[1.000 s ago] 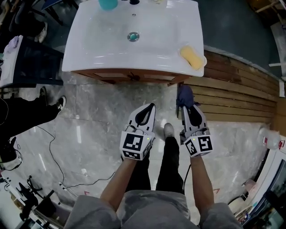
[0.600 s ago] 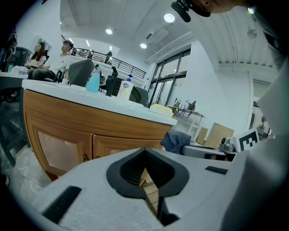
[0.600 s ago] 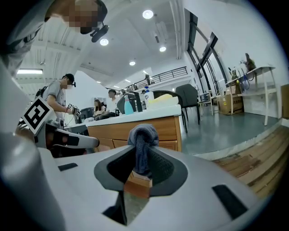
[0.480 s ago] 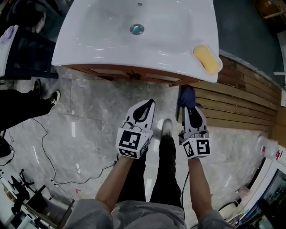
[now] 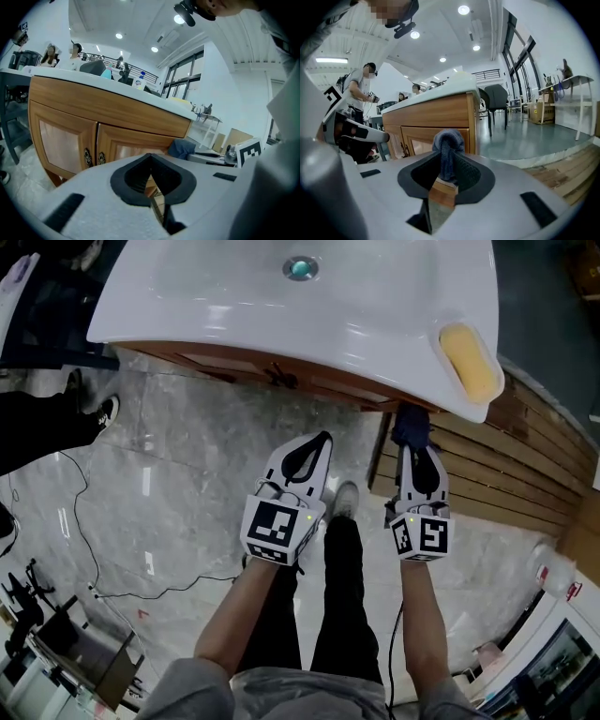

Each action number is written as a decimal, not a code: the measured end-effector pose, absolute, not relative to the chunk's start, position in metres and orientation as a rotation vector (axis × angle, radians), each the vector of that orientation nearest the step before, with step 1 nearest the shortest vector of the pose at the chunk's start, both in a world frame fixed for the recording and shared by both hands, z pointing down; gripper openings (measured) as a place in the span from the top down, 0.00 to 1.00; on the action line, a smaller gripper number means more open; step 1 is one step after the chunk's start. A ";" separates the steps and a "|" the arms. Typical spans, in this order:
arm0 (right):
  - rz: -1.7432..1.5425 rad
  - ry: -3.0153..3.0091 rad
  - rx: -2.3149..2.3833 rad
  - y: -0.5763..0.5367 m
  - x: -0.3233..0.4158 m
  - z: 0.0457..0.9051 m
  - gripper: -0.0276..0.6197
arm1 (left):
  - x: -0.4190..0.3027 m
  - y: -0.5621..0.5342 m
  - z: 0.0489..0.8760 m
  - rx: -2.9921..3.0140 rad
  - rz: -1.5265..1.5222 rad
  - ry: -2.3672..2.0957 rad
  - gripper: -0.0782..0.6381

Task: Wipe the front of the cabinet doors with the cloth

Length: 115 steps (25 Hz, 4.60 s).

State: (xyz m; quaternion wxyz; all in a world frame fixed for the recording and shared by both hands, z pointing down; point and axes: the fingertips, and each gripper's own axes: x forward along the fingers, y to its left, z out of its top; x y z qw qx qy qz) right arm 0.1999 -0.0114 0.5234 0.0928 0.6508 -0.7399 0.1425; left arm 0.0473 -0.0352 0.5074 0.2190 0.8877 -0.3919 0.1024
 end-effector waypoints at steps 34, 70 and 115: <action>0.378 -2.301 1.767 -0.063 0.134 0.548 0.84 | -0.020 -0.027 0.536 2.298 0.281 -1.265 0.88; 0.310 -2.558 1.450 -0.079 -0.044 0.540 0.84 | -0.117 -0.026 0.549 2.220 0.298 -1.330 0.88; 0.391 -2.276 1.755 -0.011 0.193 0.610 0.84 | 0.044 0.012 0.575 2.283 0.387 -1.197 0.88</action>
